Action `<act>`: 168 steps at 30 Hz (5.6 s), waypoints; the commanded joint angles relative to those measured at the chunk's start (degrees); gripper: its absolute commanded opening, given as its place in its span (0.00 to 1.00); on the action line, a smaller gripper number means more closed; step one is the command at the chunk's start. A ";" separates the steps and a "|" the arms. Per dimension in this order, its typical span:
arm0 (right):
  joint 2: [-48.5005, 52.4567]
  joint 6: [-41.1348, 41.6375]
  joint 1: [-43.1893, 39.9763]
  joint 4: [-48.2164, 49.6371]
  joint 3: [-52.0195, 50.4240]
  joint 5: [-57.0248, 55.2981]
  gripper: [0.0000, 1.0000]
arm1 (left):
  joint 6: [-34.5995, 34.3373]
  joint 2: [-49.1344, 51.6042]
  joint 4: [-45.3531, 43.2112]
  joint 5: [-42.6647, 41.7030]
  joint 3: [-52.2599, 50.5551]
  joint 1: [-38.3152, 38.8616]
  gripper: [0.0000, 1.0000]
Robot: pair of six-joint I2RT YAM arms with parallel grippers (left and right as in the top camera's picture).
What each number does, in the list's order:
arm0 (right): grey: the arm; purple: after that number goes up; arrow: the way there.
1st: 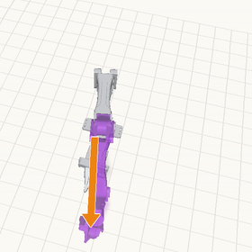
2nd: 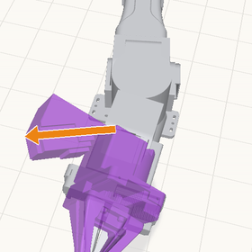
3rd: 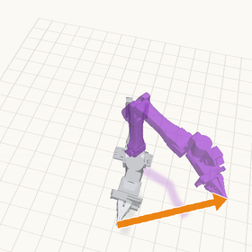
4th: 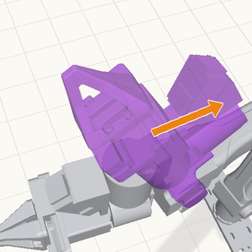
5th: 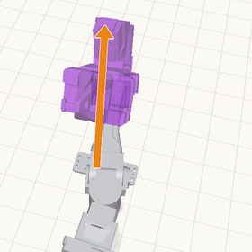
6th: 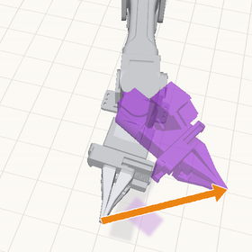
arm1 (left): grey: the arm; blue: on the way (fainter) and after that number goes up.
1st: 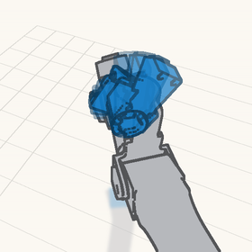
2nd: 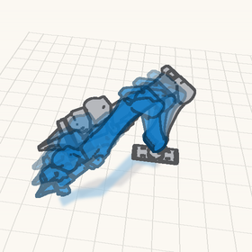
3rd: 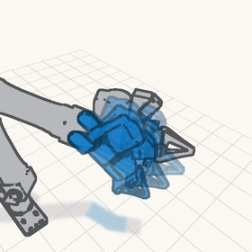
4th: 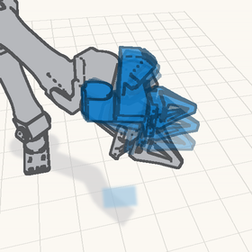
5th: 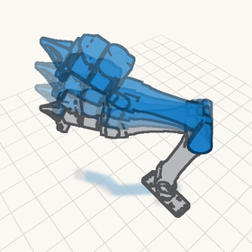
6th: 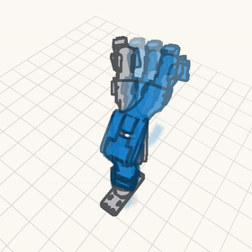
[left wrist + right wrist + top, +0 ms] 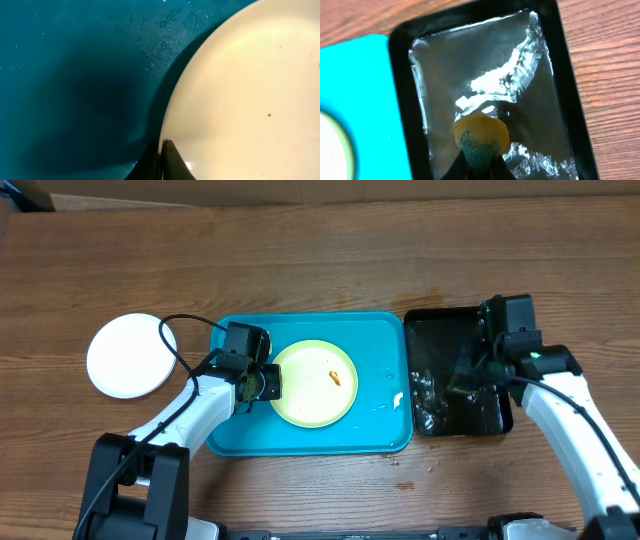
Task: Clean dirty plates on tray and stack at the side
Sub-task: 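Grasp the green sponge in the black tray with the right gripper, then scrub the yellow plate held by the left gripper with the sponge, then return the sponge to the black tray and release it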
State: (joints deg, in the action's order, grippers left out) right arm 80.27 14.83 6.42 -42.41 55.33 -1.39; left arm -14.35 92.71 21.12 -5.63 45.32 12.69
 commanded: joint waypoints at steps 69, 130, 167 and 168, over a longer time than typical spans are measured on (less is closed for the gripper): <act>24.39 -0.26 36.61 17.68 10.58 -12.76 0.15 | -0.61 0.57 0.24 -1.90 -0.15 0.11 0.04; 26.49 8.00 36.68 23.54 2.78 -1.18 0.04 | -0.57 0.57 -0.28 -1.90 -0.15 0.11 0.04; 14.25 -5.90 0.57 -16.44 18.10 7.74 0.04 | 1.14 0.48 3.06 0.33 2.60 0.09 0.04; 14.25 -5.90 0.59 -15.85 16.85 5.81 0.04 | 1.11 0.48 4.44 0.33 3.82 0.11 0.04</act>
State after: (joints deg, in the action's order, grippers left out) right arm 95.42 11.22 7.05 -58.67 74.41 18.24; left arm -14.55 92.71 24.01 -7.14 46.24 12.69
